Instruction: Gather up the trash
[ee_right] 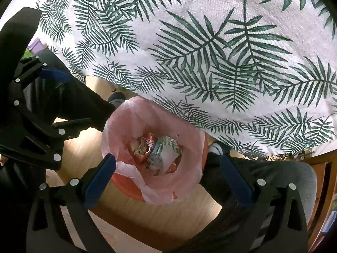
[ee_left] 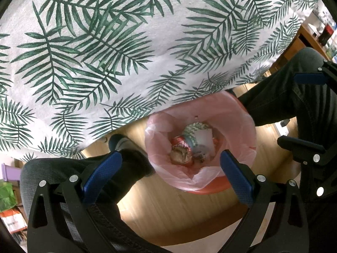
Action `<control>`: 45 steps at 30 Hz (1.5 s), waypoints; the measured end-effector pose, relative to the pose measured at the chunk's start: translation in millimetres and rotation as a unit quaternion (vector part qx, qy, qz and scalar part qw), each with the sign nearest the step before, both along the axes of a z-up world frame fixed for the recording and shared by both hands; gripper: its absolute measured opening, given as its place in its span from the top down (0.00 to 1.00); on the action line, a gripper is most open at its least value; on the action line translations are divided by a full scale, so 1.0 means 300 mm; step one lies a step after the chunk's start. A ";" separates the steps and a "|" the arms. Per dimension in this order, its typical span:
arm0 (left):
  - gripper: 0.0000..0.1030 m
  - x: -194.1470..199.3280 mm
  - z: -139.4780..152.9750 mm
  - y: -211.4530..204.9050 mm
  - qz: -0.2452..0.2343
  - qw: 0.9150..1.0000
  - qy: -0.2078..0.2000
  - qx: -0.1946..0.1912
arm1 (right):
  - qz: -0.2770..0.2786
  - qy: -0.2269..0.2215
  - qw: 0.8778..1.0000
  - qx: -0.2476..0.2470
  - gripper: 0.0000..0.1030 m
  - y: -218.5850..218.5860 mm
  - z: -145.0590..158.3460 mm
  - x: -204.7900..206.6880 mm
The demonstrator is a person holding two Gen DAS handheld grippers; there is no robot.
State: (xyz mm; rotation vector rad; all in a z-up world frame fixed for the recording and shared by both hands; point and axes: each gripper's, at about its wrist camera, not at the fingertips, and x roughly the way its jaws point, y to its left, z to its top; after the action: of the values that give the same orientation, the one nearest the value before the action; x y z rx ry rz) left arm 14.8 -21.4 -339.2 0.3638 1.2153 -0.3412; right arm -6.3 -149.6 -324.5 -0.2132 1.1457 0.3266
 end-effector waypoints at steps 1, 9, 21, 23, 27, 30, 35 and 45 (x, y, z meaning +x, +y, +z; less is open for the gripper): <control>0.06 0.000 0.000 0.000 0.001 1.000 0.000 0.000 | 0.000 0.000 1.000 0.000 0.05 0.000 0.000 0.001; 0.06 0.001 -0.001 -0.001 0.002 1.000 0.000 0.002 | 0.000 0.000 1.000 0.000 0.05 0.000 0.000 0.001; 0.06 0.004 -0.003 -0.001 0.006 1.000 0.000 0.005 | 0.000 0.001 1.000 0.000 0.05 0.000 0.000 0.004; 0.06 0.003 -0.002 0.000 0.006 1.000 -0.001 0.006 | 0.000 0.001 1.000 0.000 0.05 0.000 0.000 0.004; 0.06 0.003 -0.001 0.002 0.006 1.000 -0.003 0.007 | 0.001 0.001 1.000 0.000 0.05 0.000 0.000 0.005; 0.06 0.003 0.001 0.002 0.006 1.000 -0.002 0.007 | 0.001 0.001 1.000 0.000 0.05 -0.001 0.000 0.005; 0.06 0.003 0.000 0.001 0.006 1.000 -0.002 0.007 | 0.000 0.001 1.000 0.000 0.05 0.003 -0.004 0.000; 0.06 0.001 0.001 0.002 0.006 1.000 -0.002 0.008 | -0.001 0.003 1.000 -0.001 0.05 0.010 -0.012 -0.008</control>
State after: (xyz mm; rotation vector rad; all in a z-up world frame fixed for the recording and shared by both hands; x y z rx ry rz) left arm 15.1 -20.7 -338.8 0.3709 1.2168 -0.3215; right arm -8.8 -146.7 -328.2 -0.2138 1.1521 0.3246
